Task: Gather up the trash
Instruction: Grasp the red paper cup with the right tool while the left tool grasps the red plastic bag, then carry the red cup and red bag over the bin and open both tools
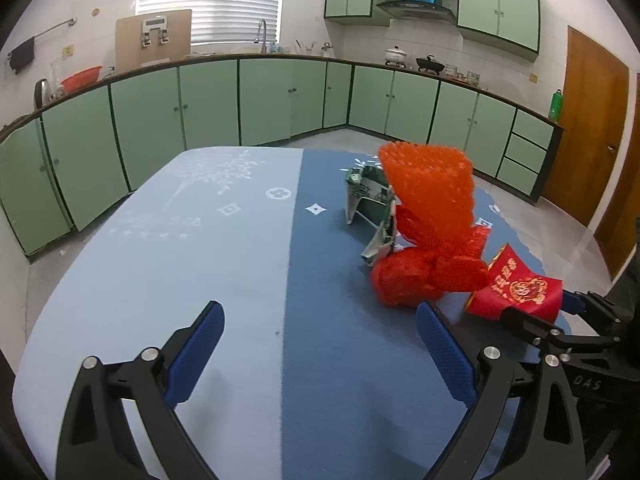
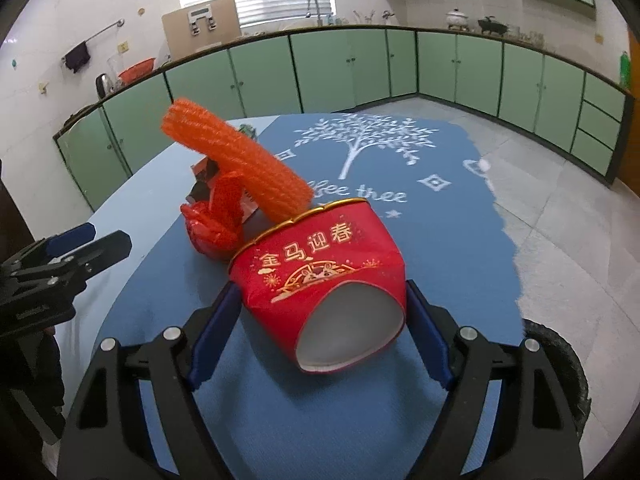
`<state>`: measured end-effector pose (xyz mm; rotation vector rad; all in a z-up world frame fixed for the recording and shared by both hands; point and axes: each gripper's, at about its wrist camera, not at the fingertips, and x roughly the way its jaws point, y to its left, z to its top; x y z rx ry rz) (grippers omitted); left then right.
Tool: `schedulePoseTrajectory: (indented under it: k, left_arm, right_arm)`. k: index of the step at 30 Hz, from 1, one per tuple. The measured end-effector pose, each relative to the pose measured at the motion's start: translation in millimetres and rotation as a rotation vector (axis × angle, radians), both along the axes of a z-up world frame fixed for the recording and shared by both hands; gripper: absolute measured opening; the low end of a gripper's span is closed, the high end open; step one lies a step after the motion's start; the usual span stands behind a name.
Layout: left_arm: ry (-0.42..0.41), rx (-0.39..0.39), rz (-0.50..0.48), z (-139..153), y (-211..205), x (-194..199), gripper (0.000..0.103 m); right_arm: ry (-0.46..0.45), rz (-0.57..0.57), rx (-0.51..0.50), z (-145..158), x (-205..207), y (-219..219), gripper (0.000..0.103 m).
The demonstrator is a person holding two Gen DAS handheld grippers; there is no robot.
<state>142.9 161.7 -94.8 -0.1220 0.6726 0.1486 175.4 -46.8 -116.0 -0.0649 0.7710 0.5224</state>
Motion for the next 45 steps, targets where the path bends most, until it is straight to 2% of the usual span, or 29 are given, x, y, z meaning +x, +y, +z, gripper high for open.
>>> schedulePoseTrajectory:
  k: [13,22,25,27,28,32,34,38,45]
  left_arm:
    - [0.002,-0.028,-0.065,-4,-35,22,0.095]
    - [-0.015,0.012,-0.075,-7,-61,55,0.092]
    - [-0.007,0.009,-0.088,-9,-67,63,0.080]
    - [0.008,0.007,-0.101,-13,-71,67,0.066]
    - [0.012,0.006,-0.104,-14,-72,67,0.062]
    - [0.003,0.023,-0.104,-14,-77,68,0.025]
    - [-0.003,0.014,-0.101,-12,-78,67,0.020]
    - [-0.010,0.006,-0.117,-9,-81,63,0.001]
    - [-0.023,-0.010,-0.161,-2,-92,45,0.001]
  right_arm:
    - [-0.022,-0.104,0.029,12,3,-49,0.078]
    - [-0.021,-0.118,0.044,11,11,-61,0.078]
    - [-0.018,-0.125,0.052,10,15,-66,0.078]
    - [-0.013,-0.130,0.059,8,17,-69,0.078]
    - [-0.012,-0.133,0.061,8,17,-71,0.078]
    - [-0.008,-0.141,0.070,5,17,-74,0.078]
    - [-0.007,-0.144,0.074,5,17,-76,0.078]
    - [-0.008,-0.152,0.083,5,16,-79,0.078]
    - [-0.025,-0.160,0.092,12,8,-82,0.078]
